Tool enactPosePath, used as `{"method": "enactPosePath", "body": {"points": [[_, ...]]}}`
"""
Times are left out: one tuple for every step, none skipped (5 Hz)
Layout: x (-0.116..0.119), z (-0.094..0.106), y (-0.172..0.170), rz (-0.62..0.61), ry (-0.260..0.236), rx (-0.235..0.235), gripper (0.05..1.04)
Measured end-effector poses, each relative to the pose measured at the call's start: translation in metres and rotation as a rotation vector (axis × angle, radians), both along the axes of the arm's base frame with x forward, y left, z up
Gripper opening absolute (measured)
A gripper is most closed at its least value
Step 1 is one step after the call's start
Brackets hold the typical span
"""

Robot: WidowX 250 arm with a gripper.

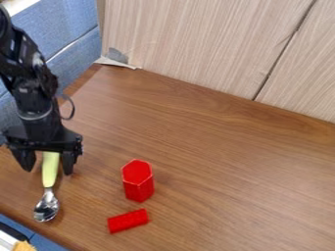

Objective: Move the yellow spoon to the upper centre of the table

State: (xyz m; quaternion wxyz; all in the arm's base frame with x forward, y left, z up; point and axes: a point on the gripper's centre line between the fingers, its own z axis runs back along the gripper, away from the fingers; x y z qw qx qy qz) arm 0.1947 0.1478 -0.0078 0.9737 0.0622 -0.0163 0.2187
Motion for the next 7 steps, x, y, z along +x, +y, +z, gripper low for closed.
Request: {"method": "enactPosePath", "body": {"points": [[0.001, -0.003, 0.002, -0.012, -0.003, 0.013, 0.951], [0.002, -0.003, 0.003, -0.008, -0.009, 0.015, 0.659], [0.002, -0.003, 0.003, -0.018, -0.008, 0.021, 0.418], [0.003, -0.003, 0.002, -0.028, -0.011, 0.026, 0.406], [0.003, -0.003, 0.001, -0.035, -0.004, 0.032, 0.406], [0.011, 0.011, -0.002, -0.026, -0.035, 0.042, 0.406], [0.029, 0.033, -0.013, -0.029, -0.075, 0.04, 0.405]]}}
